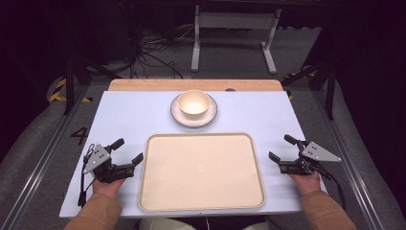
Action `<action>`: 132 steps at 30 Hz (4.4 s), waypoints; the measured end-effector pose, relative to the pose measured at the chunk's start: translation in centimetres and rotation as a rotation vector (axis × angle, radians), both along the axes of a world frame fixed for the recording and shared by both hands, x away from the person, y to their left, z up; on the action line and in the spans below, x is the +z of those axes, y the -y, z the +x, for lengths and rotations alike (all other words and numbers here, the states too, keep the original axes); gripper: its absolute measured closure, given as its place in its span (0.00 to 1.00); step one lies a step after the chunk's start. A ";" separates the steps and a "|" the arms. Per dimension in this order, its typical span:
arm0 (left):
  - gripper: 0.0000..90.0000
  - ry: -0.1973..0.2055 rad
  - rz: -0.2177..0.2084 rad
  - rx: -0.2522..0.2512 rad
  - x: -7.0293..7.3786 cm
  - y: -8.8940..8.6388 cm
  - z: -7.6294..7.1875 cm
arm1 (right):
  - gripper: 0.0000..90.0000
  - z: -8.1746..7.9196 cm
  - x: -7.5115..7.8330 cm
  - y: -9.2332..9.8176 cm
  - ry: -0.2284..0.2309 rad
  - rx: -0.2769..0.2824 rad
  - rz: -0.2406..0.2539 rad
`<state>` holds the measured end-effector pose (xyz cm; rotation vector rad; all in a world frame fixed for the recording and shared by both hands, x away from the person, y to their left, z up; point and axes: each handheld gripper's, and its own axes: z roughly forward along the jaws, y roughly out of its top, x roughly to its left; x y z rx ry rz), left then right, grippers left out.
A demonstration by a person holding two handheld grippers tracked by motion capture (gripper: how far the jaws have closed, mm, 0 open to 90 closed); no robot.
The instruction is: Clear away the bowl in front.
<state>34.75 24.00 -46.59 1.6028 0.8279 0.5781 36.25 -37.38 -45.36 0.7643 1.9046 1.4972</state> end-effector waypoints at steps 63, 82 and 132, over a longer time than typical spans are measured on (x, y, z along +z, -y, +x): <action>0.07 0.042 0.019 -0.066 7.5 3.6 2.6 | 0.08 0.1 0.0 -0.1 -0.011 -0.007 -0.002; 0.05 0.056 0.054 -0.064 8.9 6.6 7.6 | 0.08 0.1 0.0 0.0 -0.013 -0.006 0.003; 0.12 -0.083 0.070 -0.008 9.5 10.8 16.8 | 0.08 0.0 0.0 0.0 -0.004 -0.008 -0.002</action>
